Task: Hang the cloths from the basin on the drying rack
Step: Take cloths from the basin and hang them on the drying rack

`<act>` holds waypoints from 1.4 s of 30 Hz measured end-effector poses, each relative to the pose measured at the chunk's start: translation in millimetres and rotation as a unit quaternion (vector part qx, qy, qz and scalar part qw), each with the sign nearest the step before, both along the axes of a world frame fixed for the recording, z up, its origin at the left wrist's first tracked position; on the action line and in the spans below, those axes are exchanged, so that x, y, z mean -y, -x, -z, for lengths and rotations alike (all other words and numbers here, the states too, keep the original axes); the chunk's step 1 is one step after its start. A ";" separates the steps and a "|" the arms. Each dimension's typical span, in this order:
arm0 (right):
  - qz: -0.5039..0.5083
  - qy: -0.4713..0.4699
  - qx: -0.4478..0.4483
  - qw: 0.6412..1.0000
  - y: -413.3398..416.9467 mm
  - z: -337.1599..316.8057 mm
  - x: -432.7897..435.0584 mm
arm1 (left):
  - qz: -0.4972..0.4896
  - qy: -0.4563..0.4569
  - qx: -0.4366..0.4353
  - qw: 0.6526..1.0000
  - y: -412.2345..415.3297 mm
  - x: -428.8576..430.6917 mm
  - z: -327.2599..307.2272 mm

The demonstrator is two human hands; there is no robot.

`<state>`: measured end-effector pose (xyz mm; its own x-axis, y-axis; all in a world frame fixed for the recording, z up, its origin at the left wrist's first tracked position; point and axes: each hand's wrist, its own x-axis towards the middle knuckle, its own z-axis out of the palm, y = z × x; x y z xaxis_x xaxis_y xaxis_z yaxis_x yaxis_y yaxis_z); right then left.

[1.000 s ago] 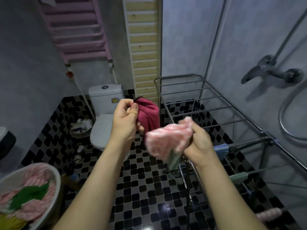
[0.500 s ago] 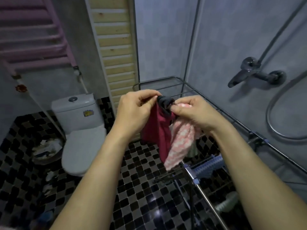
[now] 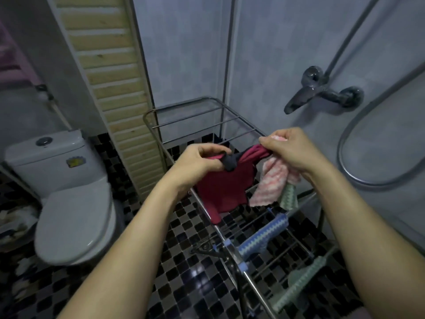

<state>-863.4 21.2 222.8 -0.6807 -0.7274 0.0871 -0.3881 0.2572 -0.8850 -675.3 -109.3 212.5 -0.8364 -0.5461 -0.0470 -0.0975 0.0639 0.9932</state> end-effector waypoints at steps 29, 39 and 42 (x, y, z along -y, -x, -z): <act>-0.052 -0.134 0.050 0.988 100.0 52.2 -69.7 | -0.114 0.042 -0.059 0.991 76.2 -32.9 36.0; -0.045 -0.129 0.082 0.987 109.4 58.2 -34.7 | -0.131 -0.066 0.011 0.989 40.4 -37.9 107.5; -0.033 -0.178 0.045 0.982 103.1 89.1 -1.3 | -0.204 -0.066 0.076 0.974 44.1 -16.4 133.8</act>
